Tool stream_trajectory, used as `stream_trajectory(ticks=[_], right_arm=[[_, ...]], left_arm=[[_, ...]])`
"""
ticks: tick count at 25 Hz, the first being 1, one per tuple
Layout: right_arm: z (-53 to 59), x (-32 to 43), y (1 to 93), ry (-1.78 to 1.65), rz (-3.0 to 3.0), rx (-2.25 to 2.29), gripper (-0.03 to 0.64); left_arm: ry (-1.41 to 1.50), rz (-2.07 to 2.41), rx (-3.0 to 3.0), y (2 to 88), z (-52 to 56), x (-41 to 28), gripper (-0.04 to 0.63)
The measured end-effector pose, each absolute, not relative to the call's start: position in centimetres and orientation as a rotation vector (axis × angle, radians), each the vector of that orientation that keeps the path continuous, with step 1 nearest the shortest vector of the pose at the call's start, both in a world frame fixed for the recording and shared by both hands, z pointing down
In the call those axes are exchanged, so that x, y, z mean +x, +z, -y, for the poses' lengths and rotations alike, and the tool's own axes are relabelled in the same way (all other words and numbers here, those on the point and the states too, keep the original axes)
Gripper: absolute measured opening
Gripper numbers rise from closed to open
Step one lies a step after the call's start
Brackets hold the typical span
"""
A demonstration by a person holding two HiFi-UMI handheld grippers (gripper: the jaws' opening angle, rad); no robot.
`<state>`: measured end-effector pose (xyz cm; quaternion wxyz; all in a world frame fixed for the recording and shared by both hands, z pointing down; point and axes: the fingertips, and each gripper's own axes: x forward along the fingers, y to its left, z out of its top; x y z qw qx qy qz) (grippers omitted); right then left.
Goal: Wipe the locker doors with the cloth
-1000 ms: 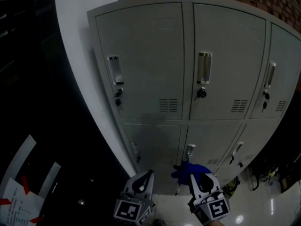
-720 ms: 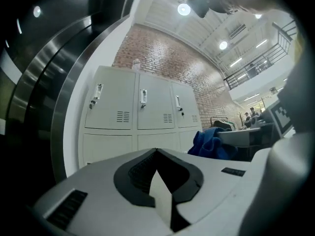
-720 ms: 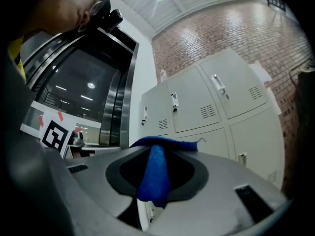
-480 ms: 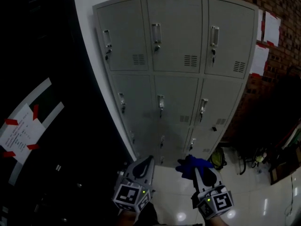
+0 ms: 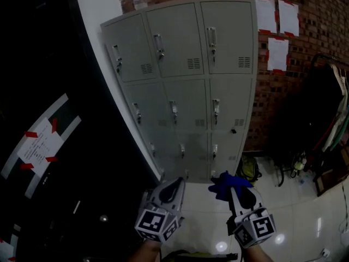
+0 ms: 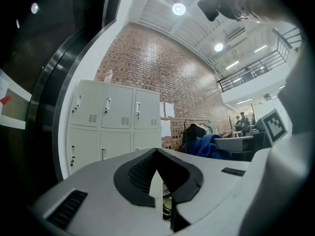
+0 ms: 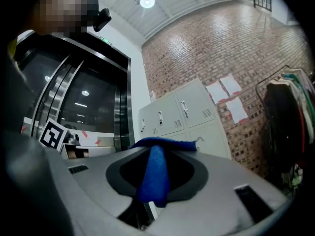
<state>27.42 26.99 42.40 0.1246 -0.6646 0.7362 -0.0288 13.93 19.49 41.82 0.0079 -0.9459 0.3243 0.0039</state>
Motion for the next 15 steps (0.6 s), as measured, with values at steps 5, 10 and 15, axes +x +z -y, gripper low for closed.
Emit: stream_trajectory(ticks=[5, 10, 15], right_arm=[[-30.3, 26.7, 42.3, -0.076, -2.102, -1.975, 0.097], [-31.7, 23.8, 42.7, -0.100, -2.118, -1.975, 0.098], [-32.0, 19.9, 43.2, -0.123, -2.149, -1.954, 0.097]], left_arm=[[0.043, -0.936, -2.982, 42.0, -23.2, 13.9, -0.002], [0.018, -0.975, -2.970, 42.5, -24.7, 9.7, -0.002], [0.005, -1.026, -2.976, 43.3, -25.3, 5.8, -0.002]])
